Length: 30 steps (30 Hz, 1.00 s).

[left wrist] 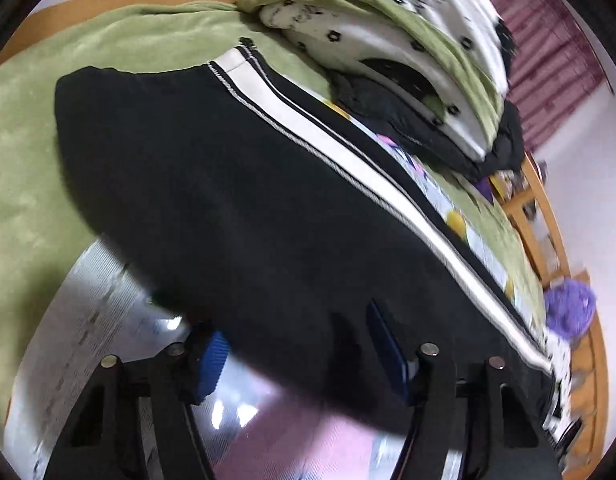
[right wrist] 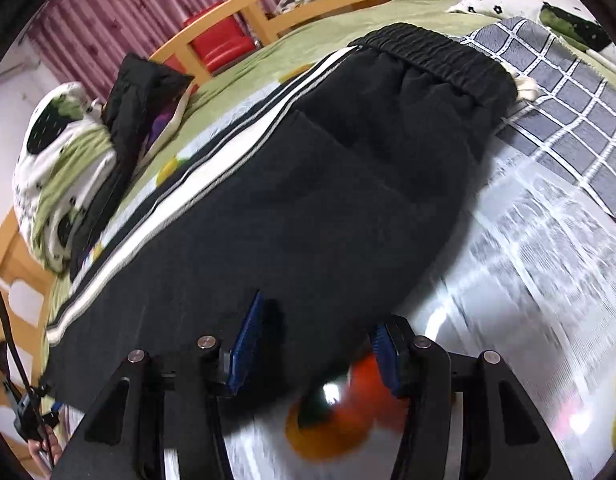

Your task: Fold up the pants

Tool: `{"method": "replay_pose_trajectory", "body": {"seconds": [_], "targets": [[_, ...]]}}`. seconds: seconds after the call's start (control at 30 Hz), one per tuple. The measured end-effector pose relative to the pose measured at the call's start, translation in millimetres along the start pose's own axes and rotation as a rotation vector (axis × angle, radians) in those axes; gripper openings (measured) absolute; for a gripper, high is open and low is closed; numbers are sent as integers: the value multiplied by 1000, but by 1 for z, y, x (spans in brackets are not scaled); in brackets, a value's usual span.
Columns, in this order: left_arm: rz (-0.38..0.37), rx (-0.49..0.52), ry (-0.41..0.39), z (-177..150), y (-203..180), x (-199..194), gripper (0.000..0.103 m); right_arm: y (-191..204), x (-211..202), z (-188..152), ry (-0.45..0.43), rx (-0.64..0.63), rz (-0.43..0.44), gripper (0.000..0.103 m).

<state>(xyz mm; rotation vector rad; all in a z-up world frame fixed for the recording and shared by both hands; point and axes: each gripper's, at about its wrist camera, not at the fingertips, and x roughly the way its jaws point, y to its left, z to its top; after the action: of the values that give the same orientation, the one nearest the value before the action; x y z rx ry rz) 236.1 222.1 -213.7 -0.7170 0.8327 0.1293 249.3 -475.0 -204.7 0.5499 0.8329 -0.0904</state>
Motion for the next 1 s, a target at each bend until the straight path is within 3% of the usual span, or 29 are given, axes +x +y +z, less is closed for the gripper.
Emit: {"method": "replay_pose_trajectory", "body": {"seconds": [0.03, 0.07, 0.1, 0.13, 0.2, 0.23, 0.4, 0.57, 0.7, 0.87, 0.93, 1.0], "targets": [[-4, -24, -2, 5, 1, 4, 54, 0, 5, 5, -11, 5, -4, 47], [-5, -48, -4, 9, 1, 9, 50, 1, 10, 10, -16, 10, -15, 34], [1, -62, -5, 12, 1, 12, 39, 2, 16, 15, -12, 12, -36, 21], [16, -62, -3, 14, 0, 16, 25, 3, 20, 19, -7, 11, -44, 19], [51, -22, 12, 19, -8, 20, 13, 3, 24, 25, -14, 12, -38, 12], [48, -7, 7, 22, -12, 16, 12, 5, 23, 27, -17, 8, -41, 11], [12, 136, -18, 24, -49, -41, 11, 4, -33, 39, -97, 14, 66, 8], [7, 276, 18, -11, -59, -92, 11, 1, -84, 23, -85, -46, 14, 7], [15, 308, 77, -48, -42, -114, 11, -27, -127, -5, -51, -76, -9, 7], [127, 349, 137, -91, -25, -107, 12, -64, -138, -47, 34, -41, -32, 11], [187, 369, 152, -99, -22, -105, 27, -77, -137, -61, 71, -14, -38, 19], [262, 383, 161, -103, -20, -108, 44, -84, -147, -70, 59, -15, -43, 21]]}}
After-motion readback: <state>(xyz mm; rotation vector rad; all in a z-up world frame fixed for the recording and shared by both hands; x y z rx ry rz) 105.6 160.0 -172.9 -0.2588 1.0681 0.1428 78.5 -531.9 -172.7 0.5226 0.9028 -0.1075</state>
